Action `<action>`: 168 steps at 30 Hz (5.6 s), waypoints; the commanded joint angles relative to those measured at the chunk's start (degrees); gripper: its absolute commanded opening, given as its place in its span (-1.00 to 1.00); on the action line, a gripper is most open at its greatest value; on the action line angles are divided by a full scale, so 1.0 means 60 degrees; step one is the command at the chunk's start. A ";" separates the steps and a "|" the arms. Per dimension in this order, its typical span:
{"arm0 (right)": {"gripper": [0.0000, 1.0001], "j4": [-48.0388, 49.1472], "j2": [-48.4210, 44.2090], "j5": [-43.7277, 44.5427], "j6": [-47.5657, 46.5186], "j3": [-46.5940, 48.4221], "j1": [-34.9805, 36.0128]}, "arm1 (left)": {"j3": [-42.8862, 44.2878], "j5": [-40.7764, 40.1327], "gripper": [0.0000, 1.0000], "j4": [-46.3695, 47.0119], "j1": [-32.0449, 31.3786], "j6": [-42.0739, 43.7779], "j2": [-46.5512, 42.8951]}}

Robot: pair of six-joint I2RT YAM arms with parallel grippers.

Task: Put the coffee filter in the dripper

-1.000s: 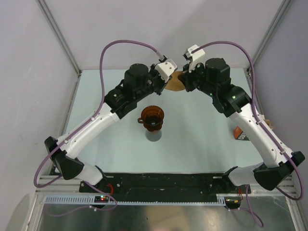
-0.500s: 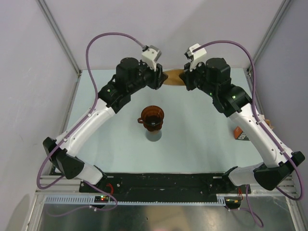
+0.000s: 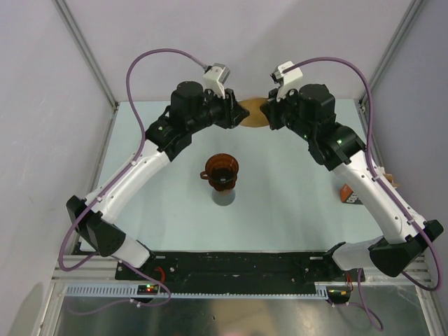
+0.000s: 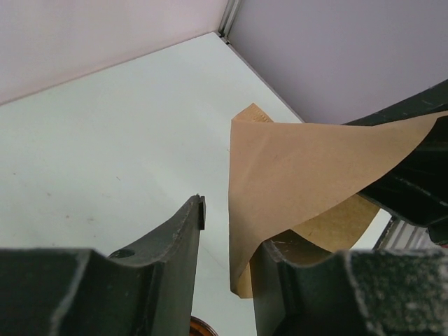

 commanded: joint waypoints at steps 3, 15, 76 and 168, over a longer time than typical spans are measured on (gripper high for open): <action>-1.00 0.0405 -0.0048 0.0344 0.0240 -0.0042 0.0159 | 0.0521 -0.0109 -0.27 0.0283 -0.0003 -0.0652 0.0080; -1.00 0.0188 0.0054 0.0594 0.0424 -0.0026 0.0288 | 0.0471 -0.0716 -0.12 0.0288 -0.0260 -0.0302 0.0052; -0.96 0.0286 0.0573 -0.0288 0.0858 0.0770 -0.0233 | 0.0903 -0.1627 -1.00 0.0358 -0.0798 -0.0957 0.0338; -0.10 -0.0352 0.0080 -0.1696 0.1196 0.0477 -0.0992 | 0.0491 0.0498 -0.99 0.0582 -0.0081 -0.0403 0.0264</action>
